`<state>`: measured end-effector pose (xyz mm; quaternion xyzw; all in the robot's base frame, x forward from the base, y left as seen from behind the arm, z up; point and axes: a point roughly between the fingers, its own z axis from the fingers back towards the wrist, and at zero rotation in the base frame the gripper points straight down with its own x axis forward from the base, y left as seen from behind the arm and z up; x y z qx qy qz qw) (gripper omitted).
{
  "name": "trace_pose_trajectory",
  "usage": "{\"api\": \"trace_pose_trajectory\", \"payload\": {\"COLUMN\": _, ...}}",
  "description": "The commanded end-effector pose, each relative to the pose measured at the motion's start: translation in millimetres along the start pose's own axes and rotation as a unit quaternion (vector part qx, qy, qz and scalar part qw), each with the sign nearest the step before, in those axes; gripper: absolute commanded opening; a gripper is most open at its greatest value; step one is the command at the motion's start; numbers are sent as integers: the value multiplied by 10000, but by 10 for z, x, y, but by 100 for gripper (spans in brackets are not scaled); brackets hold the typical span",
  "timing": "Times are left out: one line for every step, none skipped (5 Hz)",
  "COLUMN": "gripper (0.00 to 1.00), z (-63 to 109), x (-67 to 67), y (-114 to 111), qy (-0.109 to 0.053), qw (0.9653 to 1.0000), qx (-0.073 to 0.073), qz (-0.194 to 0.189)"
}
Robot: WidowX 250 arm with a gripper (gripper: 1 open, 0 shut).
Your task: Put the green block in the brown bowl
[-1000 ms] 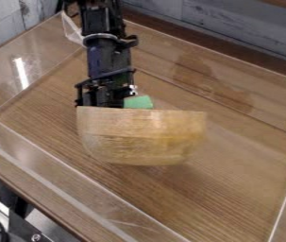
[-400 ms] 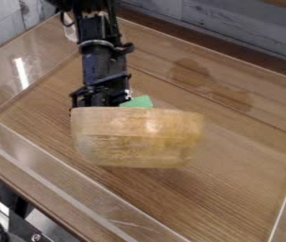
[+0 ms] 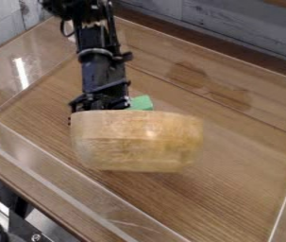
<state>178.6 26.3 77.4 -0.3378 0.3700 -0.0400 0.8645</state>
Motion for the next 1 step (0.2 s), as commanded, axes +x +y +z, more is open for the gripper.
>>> {"api": "trace_pose_trajectory", "payload": {"gripper": 0, "z": 20, "x": -51, "y": -26, "qy": 0, "qw": 9999, "qx": -137, "qz": -43}}
